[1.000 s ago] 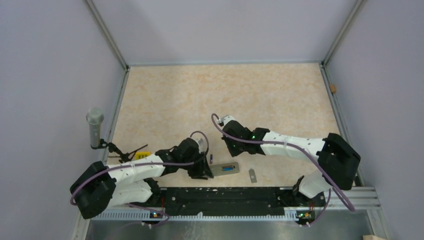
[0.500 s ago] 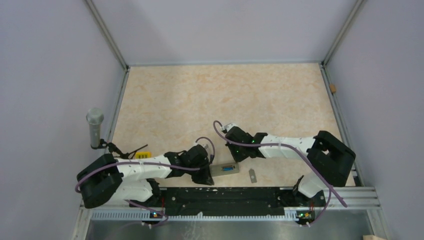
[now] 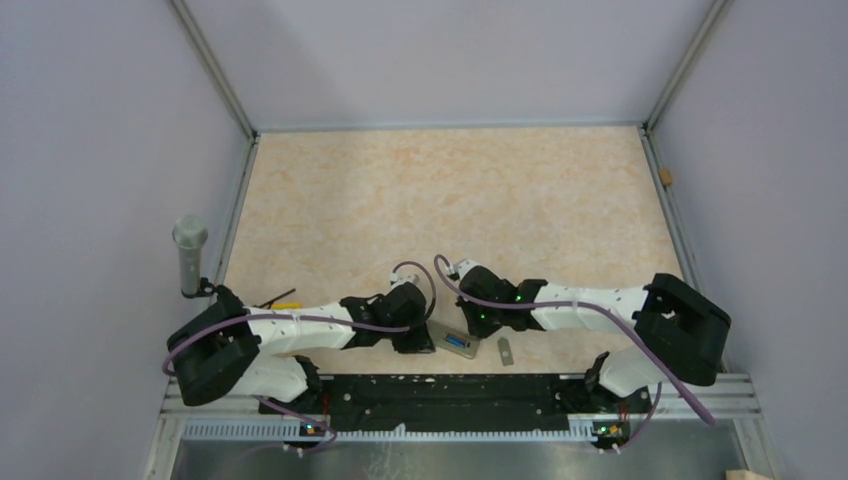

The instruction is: Load the batteries into the remote control

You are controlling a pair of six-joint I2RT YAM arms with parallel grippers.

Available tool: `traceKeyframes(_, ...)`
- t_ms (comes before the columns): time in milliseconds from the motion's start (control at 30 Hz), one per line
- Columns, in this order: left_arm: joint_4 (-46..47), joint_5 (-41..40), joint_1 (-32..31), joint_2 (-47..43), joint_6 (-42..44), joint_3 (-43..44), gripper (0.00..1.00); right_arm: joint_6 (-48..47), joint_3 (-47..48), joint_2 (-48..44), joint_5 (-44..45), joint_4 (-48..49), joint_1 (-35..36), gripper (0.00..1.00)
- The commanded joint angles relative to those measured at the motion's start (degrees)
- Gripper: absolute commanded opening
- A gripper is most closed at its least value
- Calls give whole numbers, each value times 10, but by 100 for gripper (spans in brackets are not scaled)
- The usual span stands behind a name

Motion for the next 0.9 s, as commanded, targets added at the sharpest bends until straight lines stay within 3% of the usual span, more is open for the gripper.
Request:
traceKeyframes(0,-37,-102,1,10,2,-1,14,27,-19,-28,4,-19,38,0)
traceKeyframes(300,-62,-142,4,26,18,24,17,85,-56,-62,5,13,81,0)
traceKeyframes(867,-37,-119,44,62,62,39,18,94,-39,-32,-2,55,124,0)
